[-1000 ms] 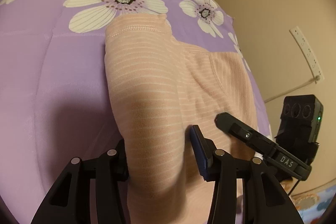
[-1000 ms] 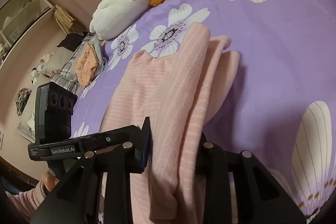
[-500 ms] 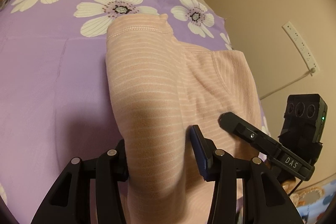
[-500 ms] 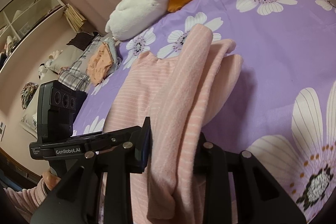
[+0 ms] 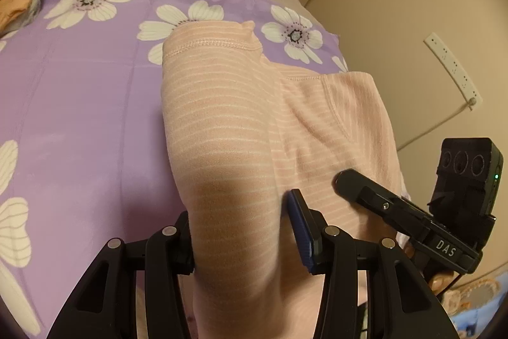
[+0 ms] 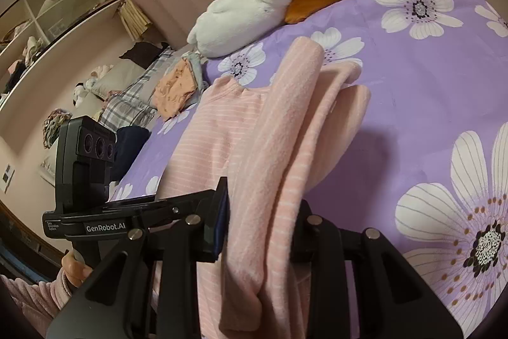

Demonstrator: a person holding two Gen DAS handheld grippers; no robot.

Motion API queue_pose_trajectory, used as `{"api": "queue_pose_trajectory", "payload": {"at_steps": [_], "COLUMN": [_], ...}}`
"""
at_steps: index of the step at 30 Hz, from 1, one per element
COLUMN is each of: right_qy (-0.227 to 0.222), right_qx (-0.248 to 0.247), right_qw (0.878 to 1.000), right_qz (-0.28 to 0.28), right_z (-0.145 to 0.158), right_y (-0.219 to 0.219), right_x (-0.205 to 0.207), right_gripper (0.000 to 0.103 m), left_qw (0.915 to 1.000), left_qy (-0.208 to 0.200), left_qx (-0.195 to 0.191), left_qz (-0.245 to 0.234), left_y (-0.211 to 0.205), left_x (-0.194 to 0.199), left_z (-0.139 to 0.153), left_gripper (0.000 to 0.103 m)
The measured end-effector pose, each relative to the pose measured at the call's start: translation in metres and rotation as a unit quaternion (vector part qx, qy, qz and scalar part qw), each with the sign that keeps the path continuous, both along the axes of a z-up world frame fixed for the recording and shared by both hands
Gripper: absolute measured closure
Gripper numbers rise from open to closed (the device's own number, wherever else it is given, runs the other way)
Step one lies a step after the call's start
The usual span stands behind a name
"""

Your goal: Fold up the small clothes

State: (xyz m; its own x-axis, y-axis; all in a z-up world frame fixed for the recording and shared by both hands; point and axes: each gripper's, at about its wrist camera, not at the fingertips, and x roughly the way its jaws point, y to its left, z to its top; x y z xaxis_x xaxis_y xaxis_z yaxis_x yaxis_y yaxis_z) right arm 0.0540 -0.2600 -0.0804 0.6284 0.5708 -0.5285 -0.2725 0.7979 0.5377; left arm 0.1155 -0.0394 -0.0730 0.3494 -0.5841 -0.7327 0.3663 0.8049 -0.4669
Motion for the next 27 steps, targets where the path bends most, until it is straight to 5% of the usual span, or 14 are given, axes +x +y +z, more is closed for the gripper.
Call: {"api": "queue_pose_trajectory", "payload": {"at_steps": [27], "right_qy": [-0.032], "right_qx": [-0.015], "right_qw": [0.998], "right_qz": [0.056], "right_z": [0.028], "right_y": [0.047], "right_x": [0.002], "right_gripper": [0.073], "left_qw": [0.9978], "left_qy": [-0.041], "left_qx": [0.011], "left_qz": [0.052], "left_y": [0.045], "left_x": [-0.028], "left_z": [0.026], "left_gripper": [0.056]}}
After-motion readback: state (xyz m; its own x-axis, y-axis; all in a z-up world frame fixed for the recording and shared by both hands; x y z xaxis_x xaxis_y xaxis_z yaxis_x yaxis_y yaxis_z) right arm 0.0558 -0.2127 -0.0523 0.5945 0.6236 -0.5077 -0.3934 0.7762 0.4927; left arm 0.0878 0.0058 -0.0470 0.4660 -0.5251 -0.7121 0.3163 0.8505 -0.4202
